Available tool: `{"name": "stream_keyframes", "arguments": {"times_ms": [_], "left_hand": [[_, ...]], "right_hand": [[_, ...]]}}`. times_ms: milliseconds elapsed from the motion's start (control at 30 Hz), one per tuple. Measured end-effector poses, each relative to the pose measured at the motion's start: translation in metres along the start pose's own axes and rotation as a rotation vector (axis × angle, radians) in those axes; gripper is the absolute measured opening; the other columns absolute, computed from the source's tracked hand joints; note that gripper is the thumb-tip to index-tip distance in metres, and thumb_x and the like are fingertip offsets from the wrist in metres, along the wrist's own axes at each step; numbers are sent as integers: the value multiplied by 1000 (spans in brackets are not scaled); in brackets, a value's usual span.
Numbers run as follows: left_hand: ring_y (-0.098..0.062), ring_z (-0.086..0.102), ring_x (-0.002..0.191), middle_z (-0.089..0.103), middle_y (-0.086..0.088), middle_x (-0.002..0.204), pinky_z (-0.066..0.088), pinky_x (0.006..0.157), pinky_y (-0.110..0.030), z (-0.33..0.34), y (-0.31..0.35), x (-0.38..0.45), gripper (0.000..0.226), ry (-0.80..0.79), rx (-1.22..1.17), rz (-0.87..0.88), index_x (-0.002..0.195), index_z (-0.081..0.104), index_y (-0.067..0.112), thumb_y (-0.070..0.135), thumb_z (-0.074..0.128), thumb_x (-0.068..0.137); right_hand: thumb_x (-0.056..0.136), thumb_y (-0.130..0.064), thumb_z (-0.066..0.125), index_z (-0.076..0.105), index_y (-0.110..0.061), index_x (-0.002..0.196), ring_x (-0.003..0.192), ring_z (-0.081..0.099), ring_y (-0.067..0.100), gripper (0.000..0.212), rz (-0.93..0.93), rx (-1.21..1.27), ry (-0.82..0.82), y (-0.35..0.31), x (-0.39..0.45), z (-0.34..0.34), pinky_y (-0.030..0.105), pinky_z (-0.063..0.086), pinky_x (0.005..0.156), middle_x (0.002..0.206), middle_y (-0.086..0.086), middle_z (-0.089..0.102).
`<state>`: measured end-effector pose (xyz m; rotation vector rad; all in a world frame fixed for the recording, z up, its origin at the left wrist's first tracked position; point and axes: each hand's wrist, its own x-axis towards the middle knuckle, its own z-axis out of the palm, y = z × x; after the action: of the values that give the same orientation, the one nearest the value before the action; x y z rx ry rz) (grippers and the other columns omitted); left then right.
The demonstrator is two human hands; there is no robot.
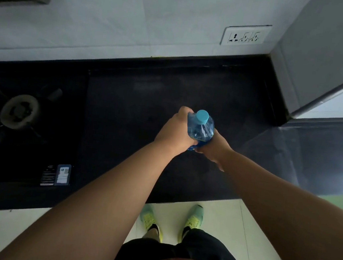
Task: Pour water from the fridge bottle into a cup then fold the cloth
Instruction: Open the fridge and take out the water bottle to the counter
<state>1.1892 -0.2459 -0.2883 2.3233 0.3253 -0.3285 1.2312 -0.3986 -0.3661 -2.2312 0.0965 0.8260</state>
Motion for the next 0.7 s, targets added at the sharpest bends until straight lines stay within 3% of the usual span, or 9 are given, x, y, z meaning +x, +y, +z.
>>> {"name": "stream_keyframes", "arguments": {"times_ms": [200,333,433,500,600,700], "left_hand": [[-21,65,117,61,-1,133,58,90,-38,8,-6,1,80,18,-2,-21,139,40,22,22,91,77],[-22,65,116,60,-3,134,59,92,-42,11,-7,2,77,32,-10,-18,141,39,21,21,88,81],[-23,66,112,58,-4,134,59,87,-41,11,-7,4,78,29,26,-27,142,38,23,22,87,81],[-24,66,112,56,-6,138,59,87,-41,12,-6,4,86,1,47,-37,145,35,23,24,89,79],[-29,55,135,43,-10,157,52,106,-44,6,-2,0,115,-76,74,-75,163,16,21,25,91,77],[-27,46,146,32,-7,165,46,115,-45,-3,3,-7,127,-103,93,-82,167,3,22,24,92,77]], "right_hand": [[81,-10,82,56,-23,133,105,68,22,60,20,-33,31,-3,-3,3,46,58,96,112,-2,70],[85,-19,75,56,-23,120,94,69,17,40,-10,6,150,-5,-16,6,36,59,77,105,-7,70],[81,-15,74,50,-25,137,109,66,20,61,-36,94,206,-12,-27,10,40,61,84,124,-2,64],[84,-15,74,45,-22,142,107,67,22,66,2,100,176,-18,-35,6,42,62,86,127,2,64],[90,-18,67,48,-18,136,101,67,22,50,31,0,93,-25,-41,-6,33,56,74,121,3,67],[88,-20,64,44,-22,153,108,67,21,69,-1,-26,130,-28,-49,-22,22,50,66,138,1,64]]}}
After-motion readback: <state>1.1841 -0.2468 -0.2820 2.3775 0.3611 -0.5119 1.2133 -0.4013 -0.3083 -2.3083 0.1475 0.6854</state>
